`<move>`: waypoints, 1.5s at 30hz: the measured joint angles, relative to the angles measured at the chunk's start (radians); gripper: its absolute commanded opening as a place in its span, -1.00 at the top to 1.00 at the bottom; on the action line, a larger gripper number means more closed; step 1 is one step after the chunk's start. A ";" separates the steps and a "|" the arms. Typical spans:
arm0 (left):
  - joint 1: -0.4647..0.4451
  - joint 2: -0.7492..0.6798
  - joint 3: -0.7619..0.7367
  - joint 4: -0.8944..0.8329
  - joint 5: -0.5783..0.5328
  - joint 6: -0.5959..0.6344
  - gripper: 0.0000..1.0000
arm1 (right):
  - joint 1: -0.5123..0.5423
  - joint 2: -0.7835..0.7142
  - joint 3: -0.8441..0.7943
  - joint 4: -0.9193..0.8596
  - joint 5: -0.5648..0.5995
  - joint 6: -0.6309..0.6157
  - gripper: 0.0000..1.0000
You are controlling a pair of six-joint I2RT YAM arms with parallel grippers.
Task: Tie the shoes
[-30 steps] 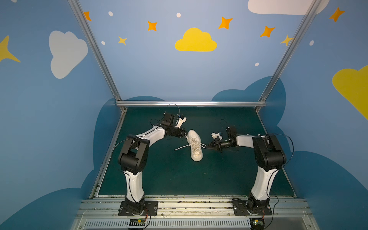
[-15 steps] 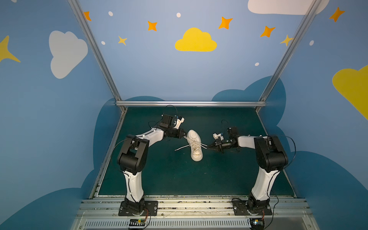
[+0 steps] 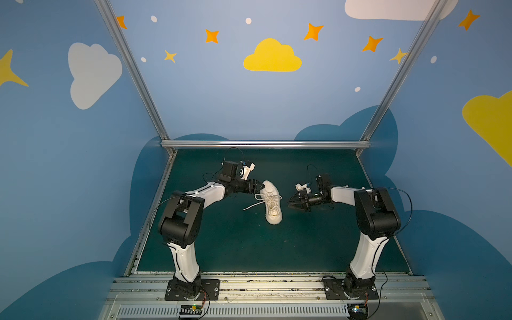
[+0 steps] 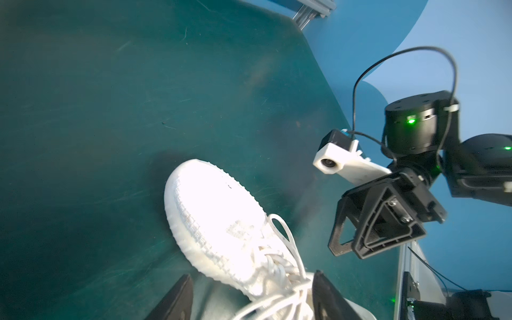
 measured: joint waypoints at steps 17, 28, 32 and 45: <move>-0.101 -0.157 -0.271 0.122 0.064 -0.103 -0.12 | 0.075 -0.002 0.312 -0.389 0.167 -0.178 0.44; -0.116 -0.048 -0.307 0.335 0.076 -0.212 0.12 | 0.172 0.091 0.499 -0.480 0.187 -0.193 0.63; -0.114 -0.017 -0.307 0.357 0.080 -0.238 0.19 | 0.181 0.117 0.529 -0.502 0.188 -0.193 0.68; -0.113 -0.002 -0.330 0.410 0.084 -0.272 0.36 | 0.197 0.164 0.597 -0.520 0.183 -0.193 0.77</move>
